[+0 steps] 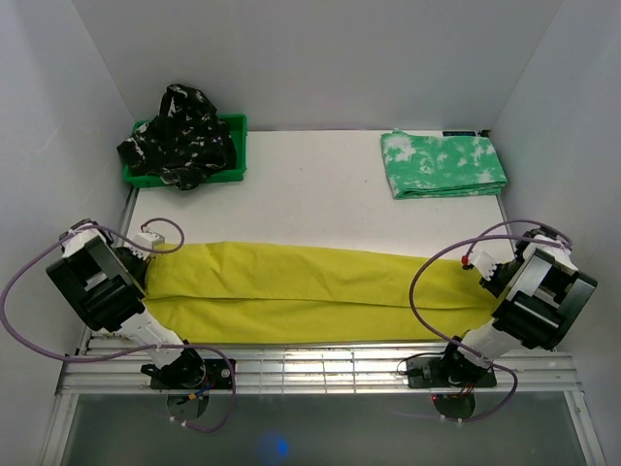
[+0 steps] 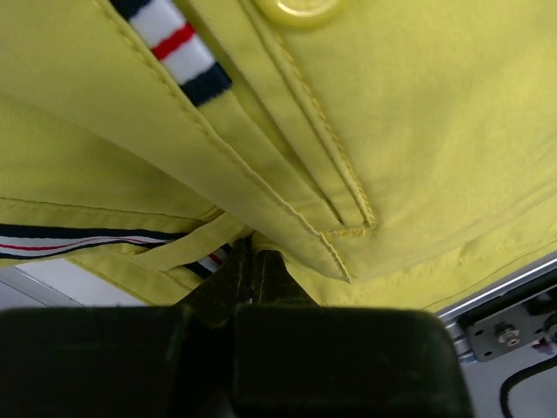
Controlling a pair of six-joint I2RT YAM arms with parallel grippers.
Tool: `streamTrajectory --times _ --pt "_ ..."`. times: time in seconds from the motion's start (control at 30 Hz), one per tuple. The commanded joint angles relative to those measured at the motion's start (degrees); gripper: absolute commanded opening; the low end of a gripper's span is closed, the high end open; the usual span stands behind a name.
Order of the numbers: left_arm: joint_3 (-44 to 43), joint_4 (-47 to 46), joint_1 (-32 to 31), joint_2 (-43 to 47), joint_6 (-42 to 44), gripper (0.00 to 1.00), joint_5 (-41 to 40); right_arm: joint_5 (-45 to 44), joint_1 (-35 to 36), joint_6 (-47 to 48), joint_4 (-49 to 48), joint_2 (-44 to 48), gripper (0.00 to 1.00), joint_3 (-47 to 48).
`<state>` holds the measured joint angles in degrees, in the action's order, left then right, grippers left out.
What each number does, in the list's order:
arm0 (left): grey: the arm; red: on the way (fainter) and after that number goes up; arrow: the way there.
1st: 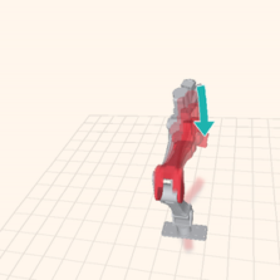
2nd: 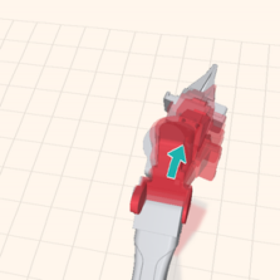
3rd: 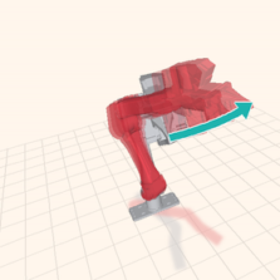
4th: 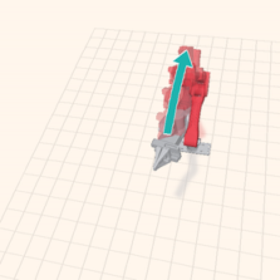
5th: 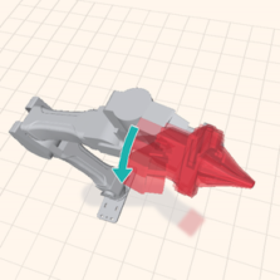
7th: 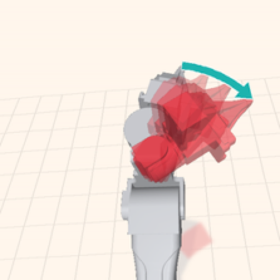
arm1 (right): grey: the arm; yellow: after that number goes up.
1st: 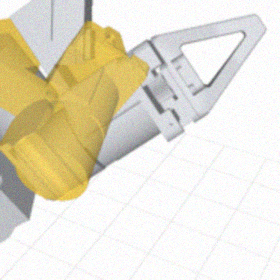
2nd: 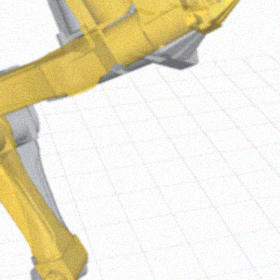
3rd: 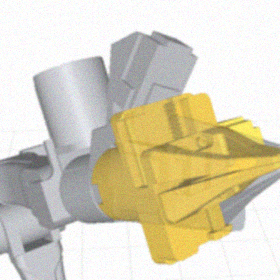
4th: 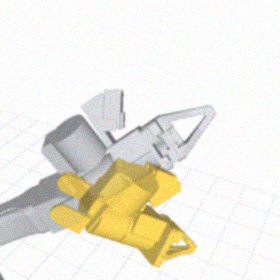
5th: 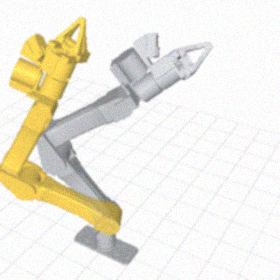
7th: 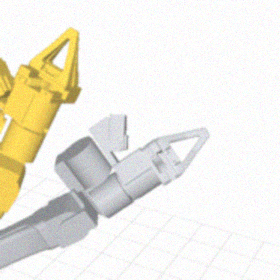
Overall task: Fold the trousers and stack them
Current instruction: Fold the trousers
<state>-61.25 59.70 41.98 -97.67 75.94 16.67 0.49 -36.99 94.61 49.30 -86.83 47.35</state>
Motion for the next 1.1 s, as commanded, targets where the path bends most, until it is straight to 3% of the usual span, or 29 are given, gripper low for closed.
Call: streamTrajectory --times 0.0,0.23,0.43,0.6,0.77,0.93,1.07 --pt "-2.1 -10.0 -5.5 -6.3 -14.0 0.0 1.4 0.7 5.2 -7.8 -10.4 -4.2 0.08 3.1" --pt "-20.0 -8.9 -8.8 -17.4 -27.2 0.0 2.1 2.6 11.9 -17.9 -8.7 -13.2 0.08 16.0" --pt "-38.8 -0.3 -8.8 -21.4 -28.3 0.0 8.5 2.5 11.5 -14.0 -5.8 -13.4 0.08 22.5" --pt "-47.1 3.9 -8.5 -20.0 -27.7 0.0 11.5 5.0 10.3 -12.2 -1.3 -12.1 0.08 29.6" --pt "-43.3 4.2 -3.6 -11.4 -20.7 0.0 16.6 9.3 3.9 -8.1 3.6 -9.6 0.08 34.0" --pt "-29.7 4.0 1.1 -3.9 -9.6 0.0 14.8 8.0 -2.4 -0.4 3.0 -5.6 0.08 24.0" --pt "-15.7 0.4 2.2 -0.6 -2.8 0.0 9.2 6.3 -2.6 0.5 -2.6 -3.6 0.08 14.0"
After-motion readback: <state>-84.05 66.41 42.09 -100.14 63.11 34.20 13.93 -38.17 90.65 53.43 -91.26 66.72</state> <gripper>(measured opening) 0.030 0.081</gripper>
